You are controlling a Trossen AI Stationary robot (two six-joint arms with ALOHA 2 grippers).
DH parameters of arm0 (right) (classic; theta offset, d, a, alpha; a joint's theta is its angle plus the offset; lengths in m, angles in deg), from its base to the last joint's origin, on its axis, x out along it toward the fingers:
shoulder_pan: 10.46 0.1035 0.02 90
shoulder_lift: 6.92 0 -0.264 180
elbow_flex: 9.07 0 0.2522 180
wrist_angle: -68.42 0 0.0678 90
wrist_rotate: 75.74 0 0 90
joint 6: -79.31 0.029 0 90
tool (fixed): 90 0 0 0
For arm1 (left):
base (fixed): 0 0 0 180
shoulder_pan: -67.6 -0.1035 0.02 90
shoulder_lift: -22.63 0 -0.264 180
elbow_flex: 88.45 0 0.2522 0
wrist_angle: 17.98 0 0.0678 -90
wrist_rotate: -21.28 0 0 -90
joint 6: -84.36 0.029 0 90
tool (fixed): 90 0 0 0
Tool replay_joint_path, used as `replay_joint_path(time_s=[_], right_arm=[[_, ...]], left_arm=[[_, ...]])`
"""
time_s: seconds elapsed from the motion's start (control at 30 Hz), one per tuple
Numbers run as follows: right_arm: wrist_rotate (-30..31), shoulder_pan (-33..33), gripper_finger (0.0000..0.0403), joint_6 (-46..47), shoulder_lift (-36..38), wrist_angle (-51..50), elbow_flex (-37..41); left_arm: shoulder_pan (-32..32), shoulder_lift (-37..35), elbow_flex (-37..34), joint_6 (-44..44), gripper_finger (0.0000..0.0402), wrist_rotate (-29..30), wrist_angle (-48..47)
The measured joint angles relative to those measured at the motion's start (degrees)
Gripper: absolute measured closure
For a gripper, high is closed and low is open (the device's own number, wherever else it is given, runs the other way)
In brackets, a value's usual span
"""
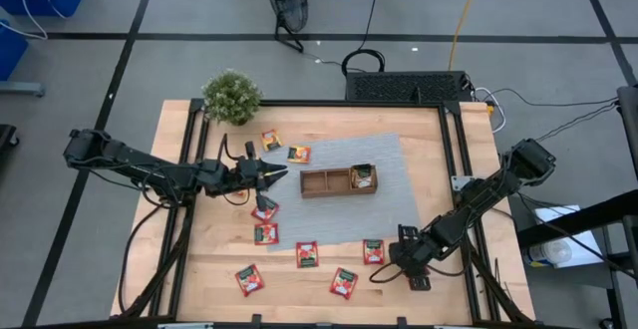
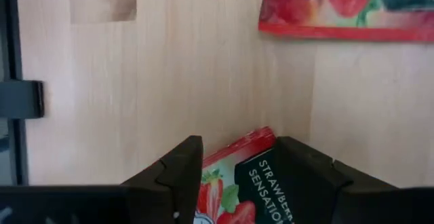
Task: Pick & Place Tea
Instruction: Put the red tea bag into the middle section of the wooden organizer
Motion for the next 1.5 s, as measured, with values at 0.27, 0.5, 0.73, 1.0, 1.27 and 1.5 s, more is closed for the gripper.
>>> replay_joint_path(time_s=[0.27,0.5,0.73,1.0,1.27,1.5], right_arm=[[20.94,-0.32,0.0232,-10.79,0.28,7.97,0.42],[22.11,-0.51,0.0232,-20.80,4.81,6.61,-0.74],[14.00,-0.28,0.0232,-20.34,5.09,-2.21,-6.61],[9.82,2.30,0.0232,-17.06,0.82,-9.66,-7.10],[15.21,2.28,0.0256,-17.24,0.90,-13.31,-7.04],[14.25,2.56,0.0367,-17.20,0.79,-11.36,-6.97]], left_arm=[[0.00,0.00,0.00,-0.01,0.0344,0.00,-0.01],[-0.02,0.00,0.00,-0.01,0.0344,0.00,0.00],[-0.02,-0.02,0.00,-0.02,0.0344,0.00,0.00],[-0.02,0.00,0.00,-0.02,0.0344,0.00,-0.01],[0.00,0.00,0.00,-0.01,0.0344,0.00,-0.01],[-0.02,0.00,0.00,0.00,0.0344,0.00,0.01]])
